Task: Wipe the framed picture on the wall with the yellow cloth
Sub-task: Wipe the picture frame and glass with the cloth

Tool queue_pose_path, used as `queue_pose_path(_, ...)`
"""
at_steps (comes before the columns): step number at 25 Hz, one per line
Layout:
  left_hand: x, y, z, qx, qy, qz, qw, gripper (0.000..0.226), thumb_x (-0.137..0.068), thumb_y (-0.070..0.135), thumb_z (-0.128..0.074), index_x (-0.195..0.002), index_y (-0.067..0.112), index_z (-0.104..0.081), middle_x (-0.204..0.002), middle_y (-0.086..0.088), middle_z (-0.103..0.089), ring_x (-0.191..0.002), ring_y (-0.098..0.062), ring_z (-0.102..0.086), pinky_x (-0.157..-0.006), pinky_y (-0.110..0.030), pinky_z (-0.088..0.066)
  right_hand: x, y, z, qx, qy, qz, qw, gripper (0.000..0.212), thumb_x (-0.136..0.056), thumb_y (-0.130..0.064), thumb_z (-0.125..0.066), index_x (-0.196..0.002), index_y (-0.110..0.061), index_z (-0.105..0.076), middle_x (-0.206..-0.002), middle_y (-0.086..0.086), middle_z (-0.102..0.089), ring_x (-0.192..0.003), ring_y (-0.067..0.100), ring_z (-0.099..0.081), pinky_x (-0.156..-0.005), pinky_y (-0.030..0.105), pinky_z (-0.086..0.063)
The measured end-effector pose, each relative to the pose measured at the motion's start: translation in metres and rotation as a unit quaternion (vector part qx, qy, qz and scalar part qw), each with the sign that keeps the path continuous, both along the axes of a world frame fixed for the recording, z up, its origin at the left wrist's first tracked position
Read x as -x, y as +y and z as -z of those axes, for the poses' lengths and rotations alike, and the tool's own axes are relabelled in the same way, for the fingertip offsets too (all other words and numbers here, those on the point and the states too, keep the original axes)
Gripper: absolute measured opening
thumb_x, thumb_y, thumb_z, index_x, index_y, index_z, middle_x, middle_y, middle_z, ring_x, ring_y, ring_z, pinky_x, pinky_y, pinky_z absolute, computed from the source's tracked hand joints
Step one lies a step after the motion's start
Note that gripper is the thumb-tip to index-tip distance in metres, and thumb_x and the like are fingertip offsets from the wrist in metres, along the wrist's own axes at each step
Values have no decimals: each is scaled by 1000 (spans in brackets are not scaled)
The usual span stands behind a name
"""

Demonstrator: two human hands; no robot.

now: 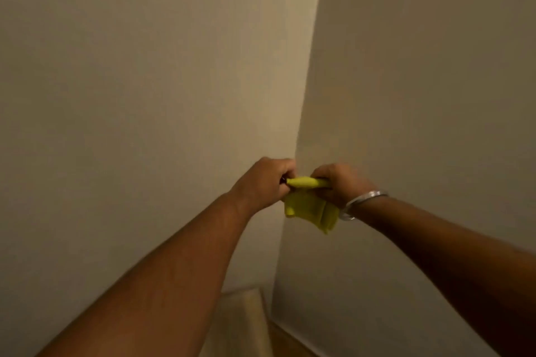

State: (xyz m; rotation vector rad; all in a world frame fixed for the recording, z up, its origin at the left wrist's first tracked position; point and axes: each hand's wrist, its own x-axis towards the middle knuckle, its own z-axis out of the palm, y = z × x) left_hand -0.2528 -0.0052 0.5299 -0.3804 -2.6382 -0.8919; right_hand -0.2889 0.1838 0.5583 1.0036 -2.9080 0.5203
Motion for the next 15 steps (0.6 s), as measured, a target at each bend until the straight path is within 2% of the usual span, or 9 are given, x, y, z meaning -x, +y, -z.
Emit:
queue_pose_path(4, 17, 90, -184, 12, 149, 62, 987, 16, -71, 3, -67, -73, 18, -60, -67, 0, -65, -59, -13, -57, -53, -25, -44, -11, 95, -184, 23, 157, 45, 986, 27, -84, -17, -65, -110, -12, -65, -105, 14, -69, -97, 32, -62, -73, 26, -37)
queue_pose_path(7, 18, 173, -298, -1, 226, 112, 968, 22, -73, 0, -69, -73, 20, -59, -67, 0, -63, -56, -6, -56, -54, -22, -42, -35, 180, -289, 35, 257, 90, 962, 25, -85, -20, -63, -109, -15, -64, -101, 12, -69, -93, 31, -62, -70, 25, -36)
queue_pose_path(9, 21, 227, -365, -21, 243, 147, 959, 27, -74, -5, -63, -75, 21, -56, -72, -7, -66, -60, -14, -62, -53, -31, -50, -50, 234, -349, 37, 316, 110, 942, 21, -85, -24, -62, -105, -18, -64, -96, 9, -69, -87, 29, -63, -68, 27, -39)
queue_pose_path(11, 19, 272, -420, -42, 218, 184, 957, 25, -81, -7, -57, -85, 18, -57, -86, -13, -66, -74, -25, -67, -54, -38, -59, -63, 275, -397, 23, 350, 124, 928, 16, -86, -29, -62, -100, -21, -63, -93, 3, -67, -84, 23, -62, -69, 30, -43)
queue_pose_path(13, 15, 317, -464, -74, 229, 214, 947, 25, -87, -7, -53, -95, 17, -57, -95, -16, -64, -86, -31, -66, -55, -39, -60, -75, 316, -442, 16, 396, 137, 908, 7, -85, -29, -62, -90, -24, -60, -88, 1, -64, -82, 22, -60, -69, 31, -44)
queue_pose_path(15, 12, 356, -500, -114, 264, 239, 927, 26, -87, -7, -53, -93, 19, -56, -95, -18, -65, -84, -35, -66, -53, -40, -59, -83, 352, -482, -1, 452, 155, 878, 7, -83, -28, -62, -85, -25, -56, -85, 2, -61, -80, 26, -59, -67, 33, -46)
